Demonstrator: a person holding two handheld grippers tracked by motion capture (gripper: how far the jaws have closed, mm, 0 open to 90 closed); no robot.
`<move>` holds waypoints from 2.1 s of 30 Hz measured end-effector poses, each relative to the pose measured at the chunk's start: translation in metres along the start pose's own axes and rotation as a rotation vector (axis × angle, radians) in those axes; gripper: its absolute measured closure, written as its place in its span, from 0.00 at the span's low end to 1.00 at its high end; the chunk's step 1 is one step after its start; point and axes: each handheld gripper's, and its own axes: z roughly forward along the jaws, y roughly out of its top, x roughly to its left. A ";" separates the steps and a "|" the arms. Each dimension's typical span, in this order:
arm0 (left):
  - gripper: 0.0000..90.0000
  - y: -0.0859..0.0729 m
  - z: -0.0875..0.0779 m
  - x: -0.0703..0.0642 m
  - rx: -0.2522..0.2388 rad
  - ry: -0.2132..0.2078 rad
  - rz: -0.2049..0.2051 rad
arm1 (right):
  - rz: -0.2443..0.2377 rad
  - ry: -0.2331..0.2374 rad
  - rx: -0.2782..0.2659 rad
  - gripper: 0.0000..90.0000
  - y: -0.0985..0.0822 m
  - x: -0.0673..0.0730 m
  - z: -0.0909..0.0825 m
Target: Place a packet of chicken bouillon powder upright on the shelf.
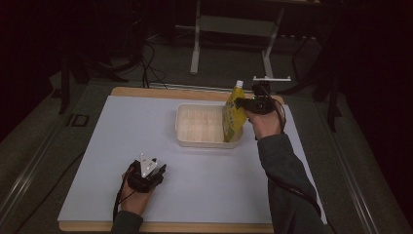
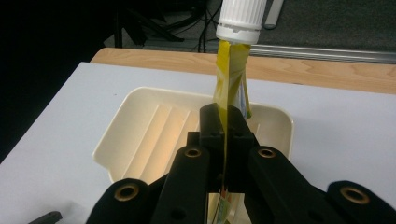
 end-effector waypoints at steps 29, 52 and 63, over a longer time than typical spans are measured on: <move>0.62 0.000 0.000 0.000 0.000 0.000 0.000 | 0.015 -0.051 0.047 0.98 -0.003 0.002 0.027; 0.62 0.000 0.000 0.000 -0.002 0.001 0.001 | -0.011 -0.033 0.055 0.81 -0.010 0.004 0.037; 0.62 0.000 0.000 0.000 -0.003 0.002 -0.002 | -0.026 0.044 0.010 0.70 -0.010 0.004 0.021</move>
